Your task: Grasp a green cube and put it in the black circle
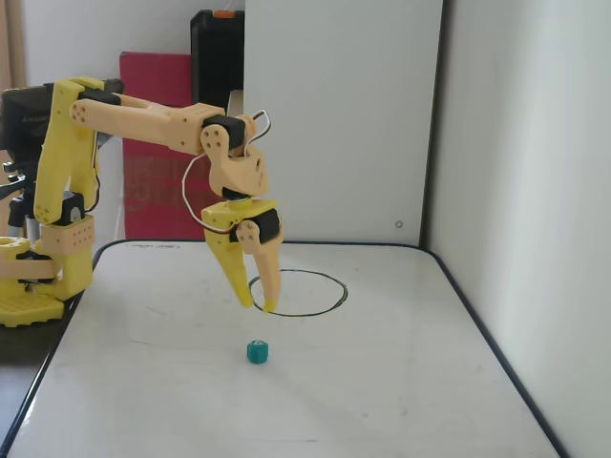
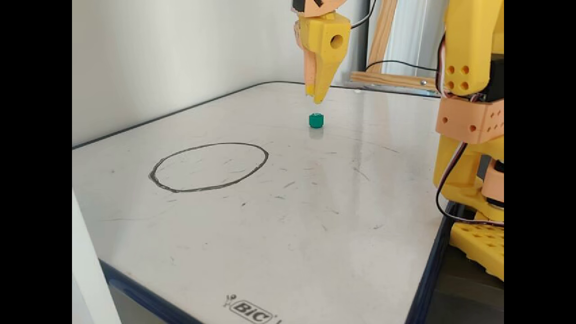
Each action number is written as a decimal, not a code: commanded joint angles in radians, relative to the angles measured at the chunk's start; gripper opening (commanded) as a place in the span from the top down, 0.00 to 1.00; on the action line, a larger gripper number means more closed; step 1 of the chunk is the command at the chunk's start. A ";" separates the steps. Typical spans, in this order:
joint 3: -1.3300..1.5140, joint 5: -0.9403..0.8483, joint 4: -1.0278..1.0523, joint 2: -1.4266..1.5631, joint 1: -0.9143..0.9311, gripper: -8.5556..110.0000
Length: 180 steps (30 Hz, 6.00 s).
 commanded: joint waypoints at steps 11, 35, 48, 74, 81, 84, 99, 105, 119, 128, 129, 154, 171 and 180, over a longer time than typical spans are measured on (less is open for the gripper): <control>-0.077 -0.057 -0.017 -0.074 0.021 0.80; -0.178 -0.127 0.023 -0.202 0.071 0.79; -0.176 -0.130 0.017 -0.241 0.061 0.79; -0.256 -0.074 0.072 -0.221 0.032 0.93; -0.318 -0.012 0.187 -0.031 -0.110 0.93; -0.282 0.023 0.181 0.037 -0.212 0.93; -0.115 0.087 -0.014 -0.026 -0.555 0.93; -0.123 0.109 -0.038 -0.146 -0.604 0.93; -0.207 0.101 -0.032 -0.252 -0.575 0.92; -0.212 0.098 -0.028 -0.261 -0.581 0.86; -0.212 0.098 -0.028 -0.261 -0.583 0.83; 0.492 0.072 0.005 1.086 -0.637 0.93; 1.540 -0.215 -0.276 1.979 -0.400 0.93; 1.729 -0.198 -0.295 1.990 -0.442 0.93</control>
